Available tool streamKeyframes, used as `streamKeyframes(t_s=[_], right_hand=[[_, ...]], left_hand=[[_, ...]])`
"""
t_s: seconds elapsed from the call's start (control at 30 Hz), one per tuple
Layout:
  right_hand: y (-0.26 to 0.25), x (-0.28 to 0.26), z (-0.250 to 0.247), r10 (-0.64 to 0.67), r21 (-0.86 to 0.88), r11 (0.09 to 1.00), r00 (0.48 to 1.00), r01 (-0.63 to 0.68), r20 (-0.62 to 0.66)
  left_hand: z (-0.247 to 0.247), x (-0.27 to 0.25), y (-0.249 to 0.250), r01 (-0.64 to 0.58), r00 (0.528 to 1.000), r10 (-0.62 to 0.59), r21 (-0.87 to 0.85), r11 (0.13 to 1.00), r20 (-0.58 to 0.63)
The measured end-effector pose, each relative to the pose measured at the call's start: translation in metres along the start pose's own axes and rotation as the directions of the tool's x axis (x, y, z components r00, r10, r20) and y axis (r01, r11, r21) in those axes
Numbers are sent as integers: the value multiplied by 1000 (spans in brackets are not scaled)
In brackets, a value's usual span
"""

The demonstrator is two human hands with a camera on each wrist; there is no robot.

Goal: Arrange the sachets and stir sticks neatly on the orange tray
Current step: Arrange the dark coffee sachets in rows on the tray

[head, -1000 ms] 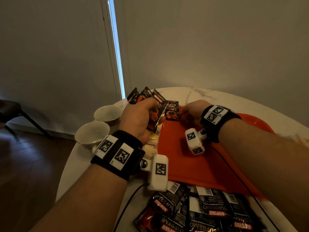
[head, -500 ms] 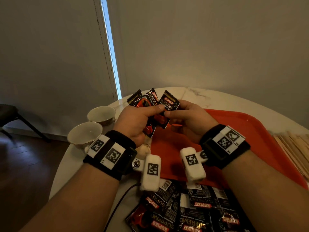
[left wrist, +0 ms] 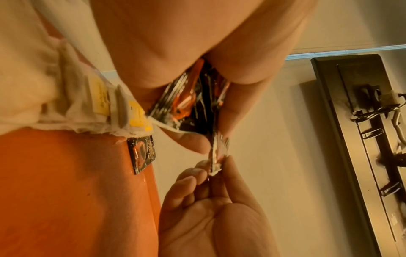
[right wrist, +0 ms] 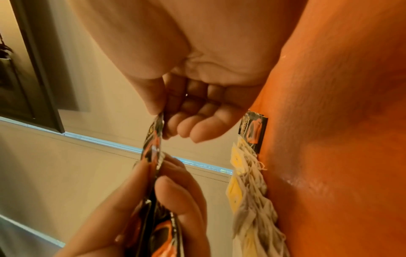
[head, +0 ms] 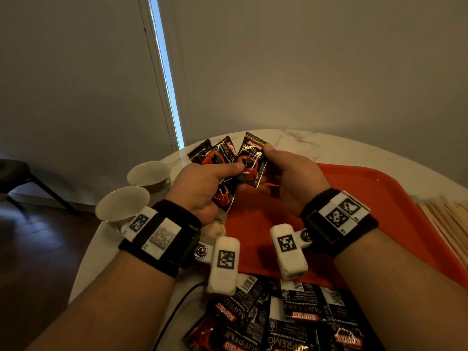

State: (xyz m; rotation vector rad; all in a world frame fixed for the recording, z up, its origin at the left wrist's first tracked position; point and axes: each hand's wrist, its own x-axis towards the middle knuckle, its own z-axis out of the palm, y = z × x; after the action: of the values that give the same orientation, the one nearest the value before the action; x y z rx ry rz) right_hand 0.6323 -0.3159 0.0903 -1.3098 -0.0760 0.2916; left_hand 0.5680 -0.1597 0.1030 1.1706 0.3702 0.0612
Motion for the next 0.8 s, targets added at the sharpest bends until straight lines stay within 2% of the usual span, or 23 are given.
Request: streamKeyframes(t_s=[0.13, 0.2, 0.33, 0.43, 0.5, 0.63, 0.8], right_hand=[[-2, -5, -2, -39, -32, 999, 991, 44, 128], [-4, -8, 1, -55, -34, 998, 991, 60, 119], [-13, -4, 4, -63, 47, 997, 997, 65, -40], [-18, 12, -5, 21, 48, 999, 983, -13, -181], [-16, 26, -13, 89, -48, 993, 966, -104, -243], [-9, 44, -18, 178, -291, 922, 947, -255, -268], [-7, 53, -7, 203, -468, 827, 941, -312, -271]], left_hand=[[-4, 6, -1, -27, 997, 22, -60, 998, -78], [-4, 7, 0, -36, 997, 31, -69, 997, -71], [-3, 7, 2, -44, 997, 35, -148, 988, -62], [-6, 7, 4, -50, 997, 39, -184, 982, -61], [-7, 6, 6, -52, 997, 40, -205, 977, -60], [-9, 6, 7, -57, 997, 43, -215, 975, -70], [-11, 9, 6, -45, 995, 27, -179, 983, -101]])
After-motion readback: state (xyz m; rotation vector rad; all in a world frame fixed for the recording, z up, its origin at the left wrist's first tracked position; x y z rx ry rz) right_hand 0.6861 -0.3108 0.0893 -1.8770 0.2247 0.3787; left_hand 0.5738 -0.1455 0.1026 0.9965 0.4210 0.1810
